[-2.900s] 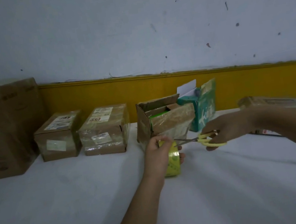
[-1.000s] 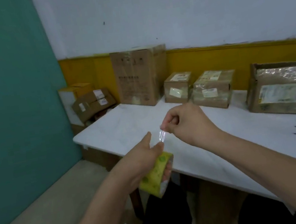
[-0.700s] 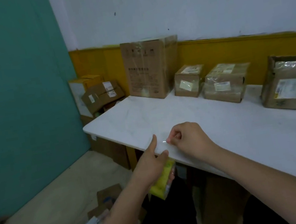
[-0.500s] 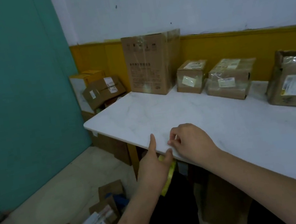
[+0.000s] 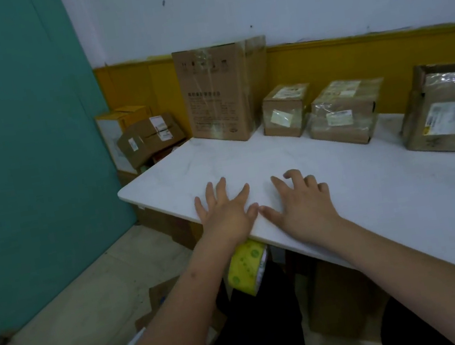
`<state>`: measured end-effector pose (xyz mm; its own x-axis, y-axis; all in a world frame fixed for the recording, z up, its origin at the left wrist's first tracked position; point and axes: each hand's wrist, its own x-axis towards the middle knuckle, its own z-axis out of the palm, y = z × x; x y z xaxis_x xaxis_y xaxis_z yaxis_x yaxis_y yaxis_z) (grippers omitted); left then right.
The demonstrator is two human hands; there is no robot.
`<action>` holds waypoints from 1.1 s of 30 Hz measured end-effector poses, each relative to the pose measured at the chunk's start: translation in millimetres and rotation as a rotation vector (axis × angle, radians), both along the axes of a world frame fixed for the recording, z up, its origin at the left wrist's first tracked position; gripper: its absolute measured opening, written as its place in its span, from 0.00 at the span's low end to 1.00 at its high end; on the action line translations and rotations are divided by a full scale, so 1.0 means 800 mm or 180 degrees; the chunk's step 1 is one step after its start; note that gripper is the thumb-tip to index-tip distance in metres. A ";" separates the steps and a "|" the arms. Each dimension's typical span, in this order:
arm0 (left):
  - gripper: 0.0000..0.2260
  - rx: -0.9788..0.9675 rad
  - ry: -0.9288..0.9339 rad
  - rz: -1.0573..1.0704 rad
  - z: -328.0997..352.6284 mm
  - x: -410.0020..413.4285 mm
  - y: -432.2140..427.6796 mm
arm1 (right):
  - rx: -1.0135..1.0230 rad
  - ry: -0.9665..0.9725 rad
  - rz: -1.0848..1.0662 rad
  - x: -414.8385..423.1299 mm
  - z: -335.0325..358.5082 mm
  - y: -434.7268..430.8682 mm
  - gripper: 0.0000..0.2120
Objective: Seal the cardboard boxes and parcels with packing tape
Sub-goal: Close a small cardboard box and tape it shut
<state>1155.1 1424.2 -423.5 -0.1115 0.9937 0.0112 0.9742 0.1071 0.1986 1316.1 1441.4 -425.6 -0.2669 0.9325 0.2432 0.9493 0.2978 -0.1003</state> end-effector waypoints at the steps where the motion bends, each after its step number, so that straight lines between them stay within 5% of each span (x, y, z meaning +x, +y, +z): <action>1: 0.24 -0.0022 0.0122 -0.0187 0.001 0.004 0.009 | 0.0008 0.0001 0.0044 0.002 0.000 0.000 0.35; 5: 0.24 0.0479 0.0498 -0.0774 -0.001 0.028 0.039 | -0.0030 0.0040 -0.0019 0.024 0.000 0.002 0.30; 9: 0.24 0.1688 0.0628 -0.1456 0.004 0.066 0.073 | 0.0286 0.0185 -0.0083 0.087 0.013 0.011 0.25; 13: 0.19 0.2257 -0.0043 -0.2433 0.024 0.156 0.114 | 0.1032 0.0635 -0.0489 0.197 0.048 0.028 0.20; 19: 0.14 0.2885 -0.1043 -0.2790 0.067 0.326 0.166 | 0.1904 0.0621 -0.1280 0.363 0.078 0.059 0.21; 25: 0.25 0.2465 -0.1387 -0.2277 0.105 0.409 0.228 | 0.1989 0.0652 -0.1191 0.428 0.110 0.127 0.25; 29: 0.19 0.2197 -0.1227 -0.2293 0.113 0.411 0.271 | 0.1555 0.0879 -0.0995 0.451 0.112 0.166 0.31; 33: 0.10 0.1695 -0.1443 -0.2515 0.132 0.399 0.280 | 0.1482 0.1212 -0.0776 0.458 0.112 0.177 0.14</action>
